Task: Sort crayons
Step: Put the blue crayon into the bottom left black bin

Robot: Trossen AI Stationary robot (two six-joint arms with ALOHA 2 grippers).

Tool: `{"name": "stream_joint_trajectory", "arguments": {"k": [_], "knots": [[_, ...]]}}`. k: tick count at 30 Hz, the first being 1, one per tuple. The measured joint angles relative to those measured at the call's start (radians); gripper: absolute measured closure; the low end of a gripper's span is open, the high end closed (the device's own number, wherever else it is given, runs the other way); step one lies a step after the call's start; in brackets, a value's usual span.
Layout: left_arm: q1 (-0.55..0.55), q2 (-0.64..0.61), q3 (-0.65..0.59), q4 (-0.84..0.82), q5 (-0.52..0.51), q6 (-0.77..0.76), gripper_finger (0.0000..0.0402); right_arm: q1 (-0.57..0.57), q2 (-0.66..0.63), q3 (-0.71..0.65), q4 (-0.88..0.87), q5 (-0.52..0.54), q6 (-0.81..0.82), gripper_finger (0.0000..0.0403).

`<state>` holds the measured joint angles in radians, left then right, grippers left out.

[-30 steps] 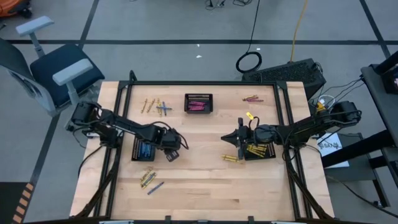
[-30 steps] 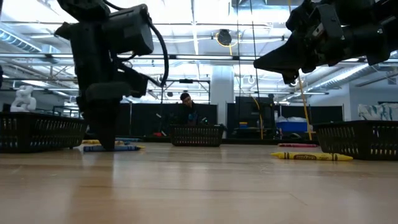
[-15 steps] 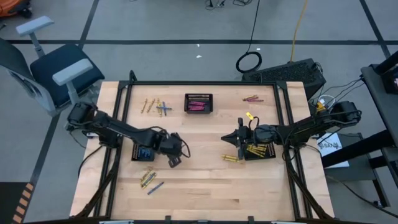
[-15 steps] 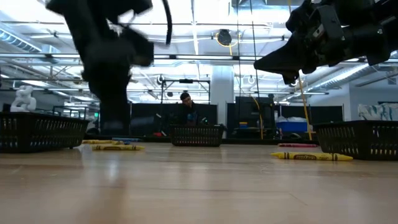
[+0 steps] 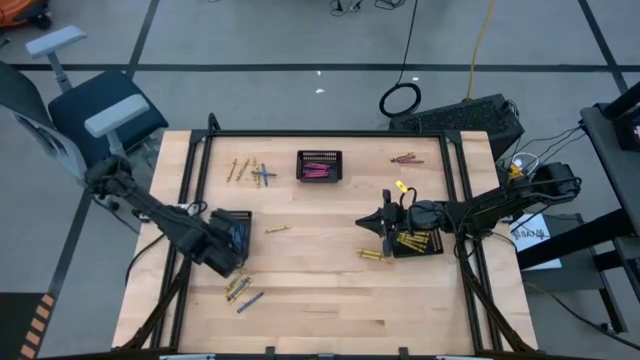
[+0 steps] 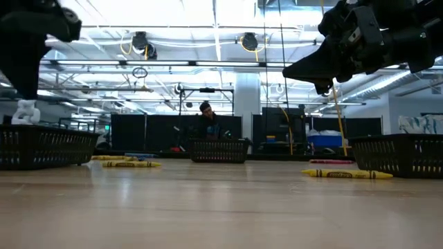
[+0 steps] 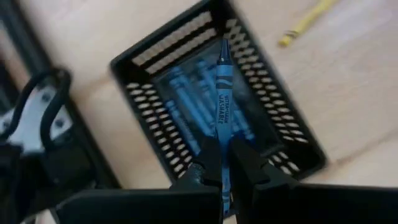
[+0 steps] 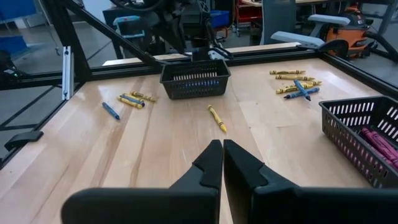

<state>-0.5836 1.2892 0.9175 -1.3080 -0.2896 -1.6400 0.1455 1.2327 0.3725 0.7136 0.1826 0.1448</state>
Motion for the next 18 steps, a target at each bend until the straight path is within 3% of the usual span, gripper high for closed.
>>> {"name": "stream_joint_trajectory", "arguments": {"k": [5,12,18], "knots": [[-0.015,0.000,-0.085,0.089,0.016,-0.105,0.0400,0.000,0.000,0.000,0.000,0.000,-0.002,0.0403],[0.028,0.001,-0.176,0.265,0.025,-0.109,0.0386,0.000,0.000,0.000,0.002,0.000,-0.008,0.0403],[0.069,0.001,-0.188,0.278,0.052,-0.086,0.0354,0.000,0.000,0.000,0.000,-0.002,-0.022,0.0403]]}}
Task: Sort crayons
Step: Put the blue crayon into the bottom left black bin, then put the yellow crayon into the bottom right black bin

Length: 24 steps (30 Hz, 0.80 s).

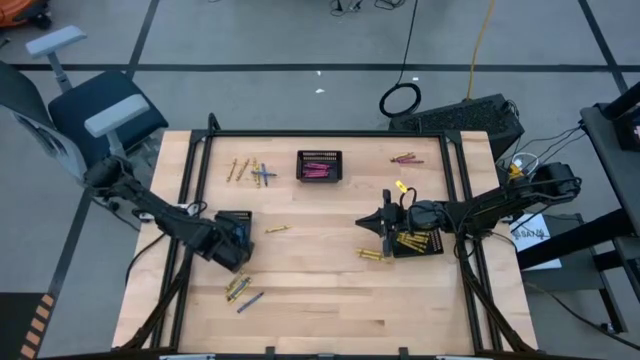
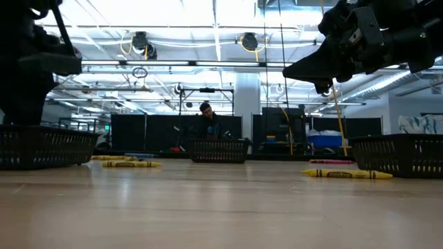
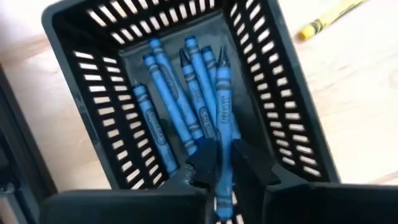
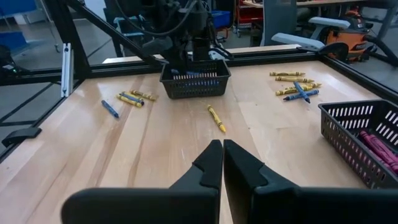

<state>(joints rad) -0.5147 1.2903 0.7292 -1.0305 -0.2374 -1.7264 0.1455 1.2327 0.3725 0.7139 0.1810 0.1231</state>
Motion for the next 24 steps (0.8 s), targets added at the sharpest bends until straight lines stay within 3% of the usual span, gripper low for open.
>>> {"name": "stream_joint_trajectory", "arguments": {"k": [6,11,17,21,24], "knots": [[0.030,0.000,0.000,-0.015,0.033,0.032,0.0302,0.000,0.000,0.000,-0.001,-0.013,0.052,0.0403],[0.039,-0.026,0.013,-0.088,-0.008,0.087,0.0274,0.002,0.007,0.001,-0.002,-0.121,0.065,0.0403],[0.022,-0.108,0.089,-0.097,-0.321,0.157,0.0270,0.022,0.078,0.157,-0.272,-0.097,0.074,0.0403],[-0.006,-0.131,0.114,0.071,-0.574,0.383,0.0269,0.041,0.172,0.332,-0.543,-0.050,0.051,0.0403],[-0.025,-0.126,0.114,0.255,-0.685,0.596,0.0269,0.047,0.244,0.448,-0.733,-0.051,0.058,0.0403]]}}
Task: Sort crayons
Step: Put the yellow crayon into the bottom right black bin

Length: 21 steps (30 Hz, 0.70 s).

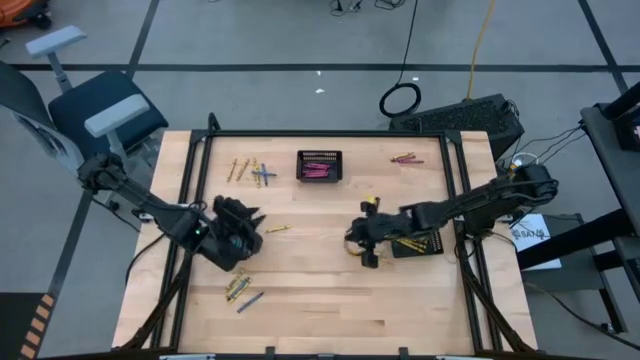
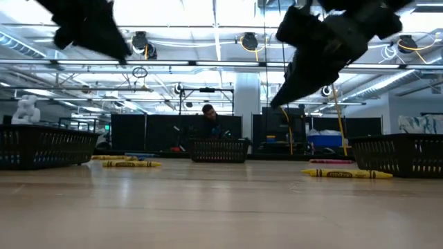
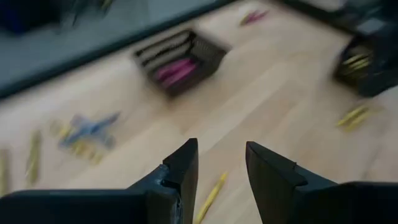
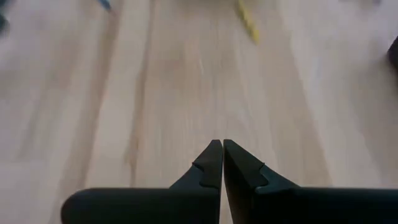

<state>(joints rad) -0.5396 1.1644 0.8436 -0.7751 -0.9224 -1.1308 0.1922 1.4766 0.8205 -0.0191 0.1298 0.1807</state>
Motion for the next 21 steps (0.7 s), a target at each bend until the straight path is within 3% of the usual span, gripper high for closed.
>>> {"name": "stream_joint_trajectory", "arguments": {"k": [5,8,14,21], "knots": [[-0.007,0.050,0.000,0.255,-0.052,0.274,0.0269,0.002,0.122,0.136,-0.270,-0.002,0.041,0.0385],[-0.002,0.099,0.000,0.330,-0.043,0.326,0.0269,0.002,0.195,0.182,-0.329,-0.002,0.042,0.0356],[0.147,0.209,0.000,0.332,0.189,0.355,0.0269,0.002,0.254,0.236,-0.366,0.000,0.035,0.0300],[0.225,0.291,0.000,0.352,0.220,0.438,0.0269,0.006,0.251,0.237,-0.459,-0.001,0.055,0.0285]]}}
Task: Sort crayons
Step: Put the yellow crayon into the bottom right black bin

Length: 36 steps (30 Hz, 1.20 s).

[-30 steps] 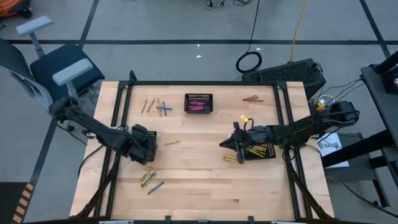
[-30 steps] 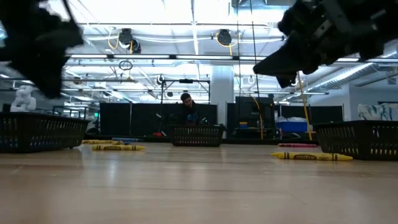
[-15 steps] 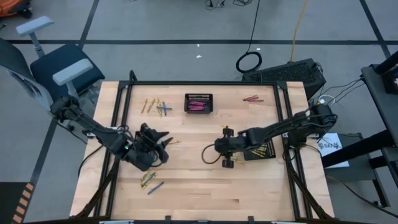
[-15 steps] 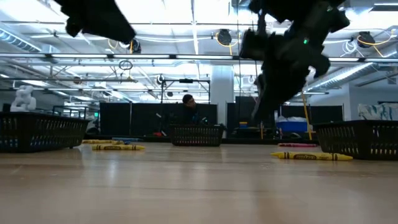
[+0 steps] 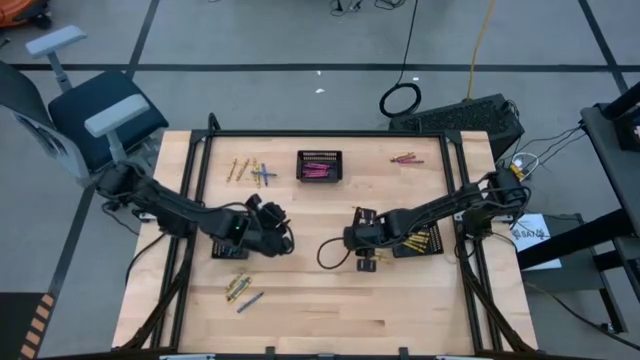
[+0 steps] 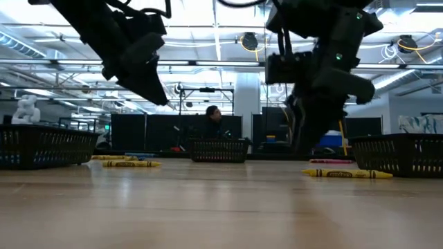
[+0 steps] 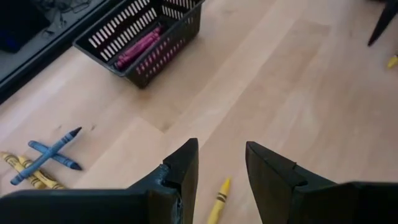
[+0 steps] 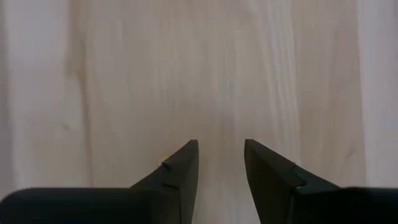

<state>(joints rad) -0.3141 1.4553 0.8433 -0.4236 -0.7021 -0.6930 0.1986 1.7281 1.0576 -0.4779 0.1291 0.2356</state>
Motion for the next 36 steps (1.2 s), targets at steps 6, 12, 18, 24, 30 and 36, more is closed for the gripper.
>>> {"name": "stream_joint_trajectory", "arguments": {"k": [6,12,18,24,30,36], "knots": [[0.002,0.028,0.000,0.000,0.003,0.000,0.0269,0.014,0.011,-0.001,-0.063,-0.004,0.015,0.0288],[0.002,0.031,0.000,0.008,0.004,0.000,0.0269,0.036,0.012,-0.001,-0.065,-0.003,0.024,0.0288],[0.001,0.031,0.000,0.014,0.005,0.000,0.0269,0.036,0.012,-0.038,-0.065,0.001,0.044,0.0289],[0.001,0.031,0.000,0.019,0.004,0.000,0.0269,0.032,0.011,-0.069,-0.034,0.004,0.064,0.0289],[0.001,0.031,0.000,0.019,0.003,0.000,0.0269,0.032,0.007,-0.098,-0.005,0.007,0.067,0.0311],[0.001,0.031,0.000,0.020,0.003,0.001,0.0269,0.035,0.000,-0.105,-0.006,0.043,0.047,0.0390]]}}
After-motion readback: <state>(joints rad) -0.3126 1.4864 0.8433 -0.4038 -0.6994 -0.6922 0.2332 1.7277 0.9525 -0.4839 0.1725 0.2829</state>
